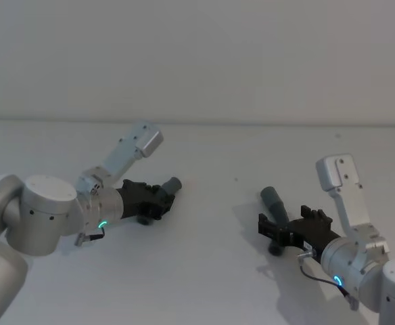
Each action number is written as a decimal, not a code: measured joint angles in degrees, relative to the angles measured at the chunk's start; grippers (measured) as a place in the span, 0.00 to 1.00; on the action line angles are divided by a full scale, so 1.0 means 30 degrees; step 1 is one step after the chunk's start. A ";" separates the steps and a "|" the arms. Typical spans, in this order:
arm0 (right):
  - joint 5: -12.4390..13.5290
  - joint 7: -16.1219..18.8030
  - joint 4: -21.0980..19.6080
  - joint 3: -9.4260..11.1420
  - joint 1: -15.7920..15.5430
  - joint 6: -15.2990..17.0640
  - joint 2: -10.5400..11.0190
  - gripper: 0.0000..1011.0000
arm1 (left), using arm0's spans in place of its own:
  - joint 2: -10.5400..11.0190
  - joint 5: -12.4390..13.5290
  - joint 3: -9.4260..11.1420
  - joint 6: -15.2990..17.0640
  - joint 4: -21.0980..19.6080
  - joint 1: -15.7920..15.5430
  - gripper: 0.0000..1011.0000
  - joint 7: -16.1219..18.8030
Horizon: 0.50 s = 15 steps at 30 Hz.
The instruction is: Use both hands to pick up one end of the pipe from the table, align the ends, and insert them.
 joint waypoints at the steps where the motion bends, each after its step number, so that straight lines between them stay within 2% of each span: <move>1: 0.0000 -0.0010 0.0030 0.0014 0.0019 0.0058 -0.0031 0.99 | 0.0000 -0.0001 0.0000 0.0000 0.0001 0.0000 0.34 0.0001; 15: 0.0005 -0.0040 0.0366 0.0170 0.0313 0.0847 -0.0434 0.99 | 0.0001 0.0000 -0.0001 0.0000 0.0000 0.0000 0.34 0.0000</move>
